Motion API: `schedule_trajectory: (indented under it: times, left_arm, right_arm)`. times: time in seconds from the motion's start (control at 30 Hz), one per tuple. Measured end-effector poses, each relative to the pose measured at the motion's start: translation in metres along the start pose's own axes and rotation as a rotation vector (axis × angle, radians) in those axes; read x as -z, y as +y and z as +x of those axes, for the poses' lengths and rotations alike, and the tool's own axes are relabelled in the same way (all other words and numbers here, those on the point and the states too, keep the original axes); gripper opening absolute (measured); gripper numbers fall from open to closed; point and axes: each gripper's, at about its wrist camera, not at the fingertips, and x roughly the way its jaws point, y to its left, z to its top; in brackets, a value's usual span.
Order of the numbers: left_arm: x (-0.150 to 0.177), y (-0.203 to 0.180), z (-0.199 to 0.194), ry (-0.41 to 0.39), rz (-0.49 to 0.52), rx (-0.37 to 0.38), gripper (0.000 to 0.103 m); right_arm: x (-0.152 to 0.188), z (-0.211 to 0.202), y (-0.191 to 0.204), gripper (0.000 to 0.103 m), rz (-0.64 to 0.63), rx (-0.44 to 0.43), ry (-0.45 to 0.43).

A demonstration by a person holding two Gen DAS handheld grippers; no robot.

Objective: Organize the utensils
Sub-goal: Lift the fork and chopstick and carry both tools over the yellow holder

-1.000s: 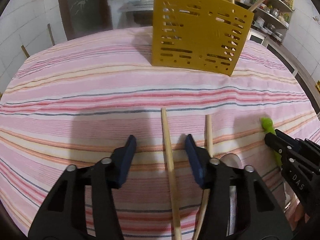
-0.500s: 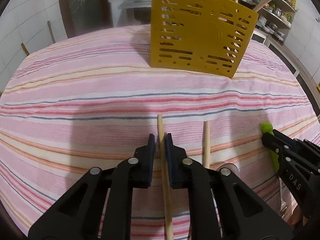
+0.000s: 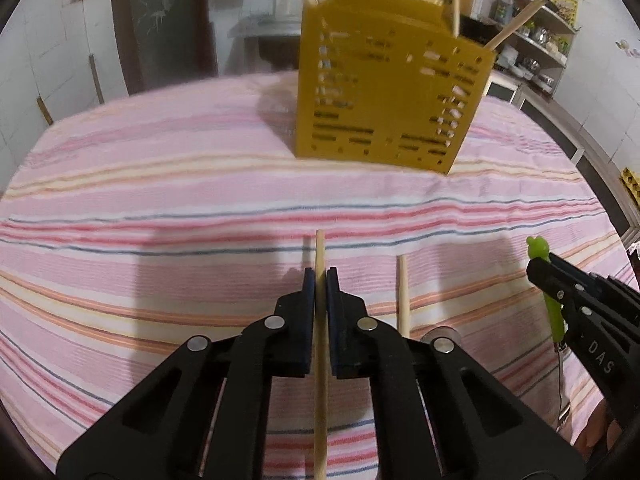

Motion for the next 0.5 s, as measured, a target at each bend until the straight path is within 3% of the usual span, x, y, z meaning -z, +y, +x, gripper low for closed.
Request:
schedule_trajectory:
  times: [0.5]
  left_arm:
    - [0.011, 0.015, -0.088, -0.288, 0.02, -0.053, 0.004]
  right_arm:
    - [0.01, -0.072, 0.018, 0.016, -0.009, 0.025, -0.317]
